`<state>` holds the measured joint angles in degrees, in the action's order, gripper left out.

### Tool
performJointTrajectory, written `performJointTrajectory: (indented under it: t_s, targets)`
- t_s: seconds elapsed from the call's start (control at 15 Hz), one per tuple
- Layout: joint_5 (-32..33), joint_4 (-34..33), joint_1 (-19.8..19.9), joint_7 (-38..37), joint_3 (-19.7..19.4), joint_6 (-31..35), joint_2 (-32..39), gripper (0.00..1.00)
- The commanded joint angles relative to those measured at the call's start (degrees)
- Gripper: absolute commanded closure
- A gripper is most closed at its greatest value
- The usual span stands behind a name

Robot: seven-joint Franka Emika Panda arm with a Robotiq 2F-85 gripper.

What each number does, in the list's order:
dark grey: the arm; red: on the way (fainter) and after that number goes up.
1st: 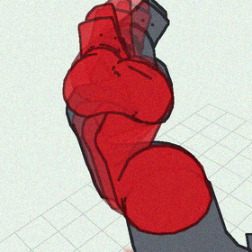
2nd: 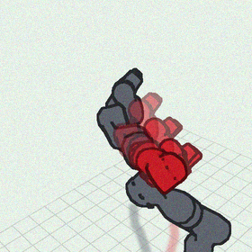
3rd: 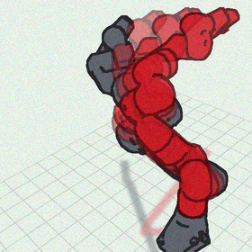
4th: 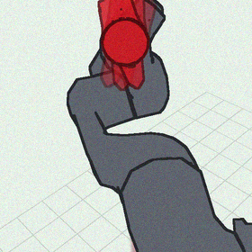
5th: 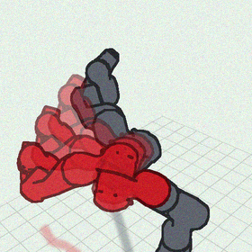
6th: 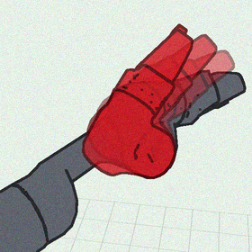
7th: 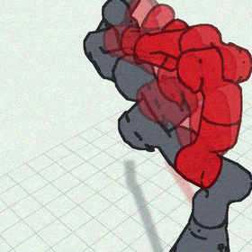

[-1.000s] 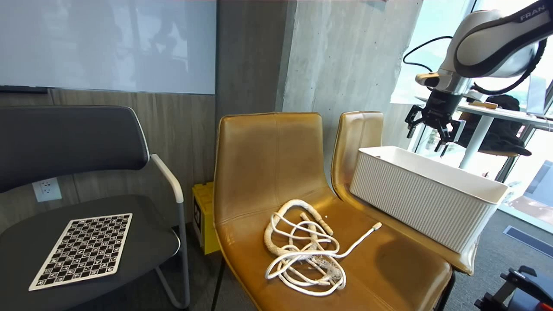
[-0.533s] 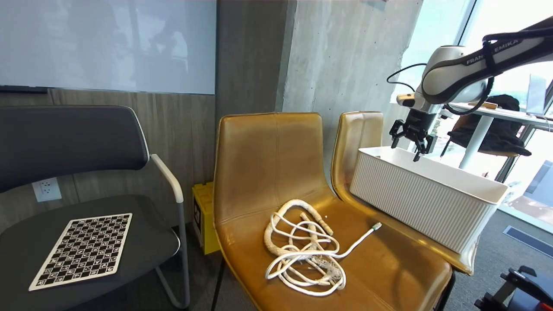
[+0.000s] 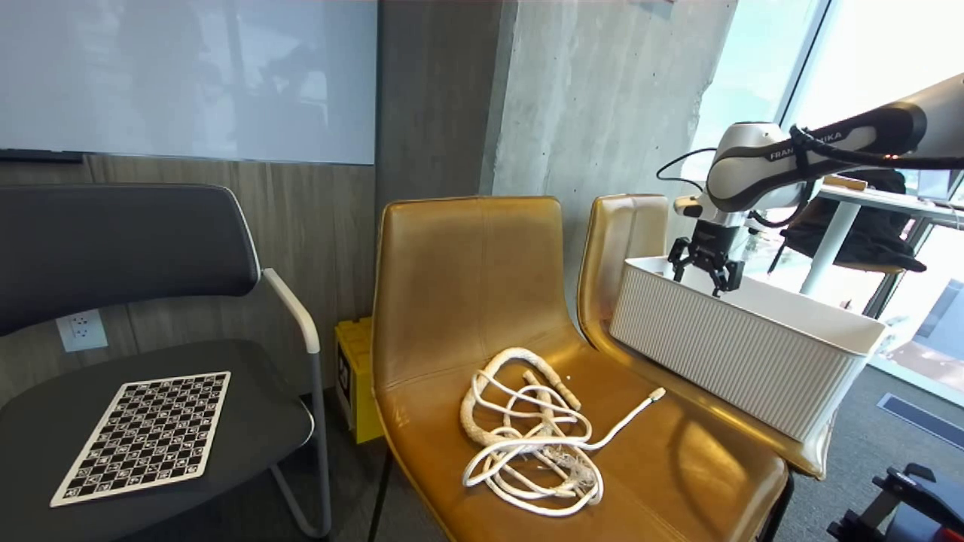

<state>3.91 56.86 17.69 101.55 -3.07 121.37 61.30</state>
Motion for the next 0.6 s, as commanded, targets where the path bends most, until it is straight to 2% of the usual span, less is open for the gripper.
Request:
performJointTrajectory:
  t_s: [0.0,0.53]
  targets:
    - [-0.4,-10.2,0.4,1.5,0.6,-4.9,6.9,0.00]
    - [0.1,-13.2,0.2,0.8,1.3,-5.0,11.9,0.02]
